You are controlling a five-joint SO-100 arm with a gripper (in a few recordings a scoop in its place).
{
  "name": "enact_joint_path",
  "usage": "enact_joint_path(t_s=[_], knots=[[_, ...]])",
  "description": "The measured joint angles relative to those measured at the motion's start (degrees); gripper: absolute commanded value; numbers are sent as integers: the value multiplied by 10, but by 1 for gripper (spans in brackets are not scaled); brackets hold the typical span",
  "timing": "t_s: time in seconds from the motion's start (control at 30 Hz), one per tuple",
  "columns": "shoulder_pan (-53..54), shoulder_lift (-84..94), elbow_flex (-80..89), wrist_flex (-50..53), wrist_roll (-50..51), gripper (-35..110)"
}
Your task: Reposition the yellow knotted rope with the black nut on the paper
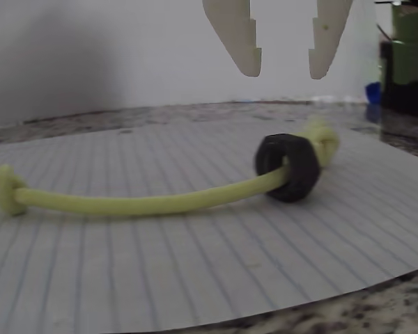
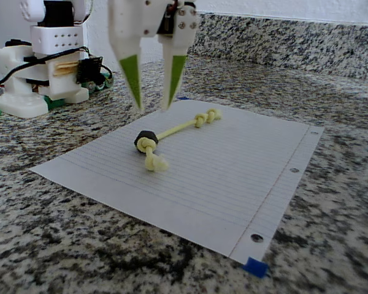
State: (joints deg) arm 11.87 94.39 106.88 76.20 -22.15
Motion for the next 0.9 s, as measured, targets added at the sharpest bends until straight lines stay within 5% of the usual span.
enact_joint_path(t_s=[0.33,0.9], knots=[[64,-39,-10,-58,111,28],[72,-94,-11,-134,118,25]])
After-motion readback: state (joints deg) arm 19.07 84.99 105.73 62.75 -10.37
